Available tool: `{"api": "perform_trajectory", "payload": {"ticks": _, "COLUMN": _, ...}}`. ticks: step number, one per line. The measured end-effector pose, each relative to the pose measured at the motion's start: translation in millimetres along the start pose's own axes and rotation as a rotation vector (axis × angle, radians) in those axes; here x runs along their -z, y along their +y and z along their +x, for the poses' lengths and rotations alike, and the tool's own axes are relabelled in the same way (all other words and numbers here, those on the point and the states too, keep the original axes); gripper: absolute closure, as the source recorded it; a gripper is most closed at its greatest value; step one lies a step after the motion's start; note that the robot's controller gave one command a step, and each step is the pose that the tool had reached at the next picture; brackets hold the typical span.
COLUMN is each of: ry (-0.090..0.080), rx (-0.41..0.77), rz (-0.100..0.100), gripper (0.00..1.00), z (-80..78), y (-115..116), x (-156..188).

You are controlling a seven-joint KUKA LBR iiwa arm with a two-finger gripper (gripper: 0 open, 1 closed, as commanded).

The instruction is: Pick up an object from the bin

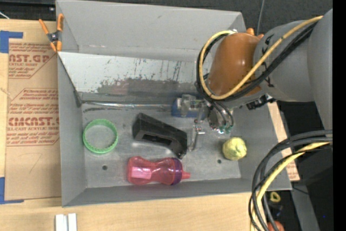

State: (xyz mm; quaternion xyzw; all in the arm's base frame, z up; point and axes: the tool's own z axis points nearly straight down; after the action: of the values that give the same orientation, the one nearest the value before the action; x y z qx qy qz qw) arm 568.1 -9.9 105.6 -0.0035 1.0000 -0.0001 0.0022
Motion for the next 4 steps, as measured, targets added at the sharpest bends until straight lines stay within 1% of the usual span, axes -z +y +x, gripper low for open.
{"api": "perform_trajectory", "payload": {"ticks": 1, "ry": -0.009, "rx": 0.0, "rz": 0.001, "gripper": 0.0, "z": -15.5, "y": 21, "x": 4}}
{"api": "perform_trajectory", "payload": {"ticks": 2, "ry": -0.012, "rx": 0.02, "rz": 0.002, "gripper": 0.0, "z": -12.7, "y": 22, "x": -2}}
{"api": "perform_trajectory", "payload": {"ticks": 3, "ry": -0.021, "rx": 0.0, "rz": -0.001, "gripper": 0.0, "z": -14.2, "y": 11, "x": -8}}
{"api": "perform_trajectory", "payload": {"ticks": 4, "ry": -0.034, "rx": 0.024, "rz": -0.008, "gripper": 0.0, "z": -29.0, "y": 47, "x": -27}}
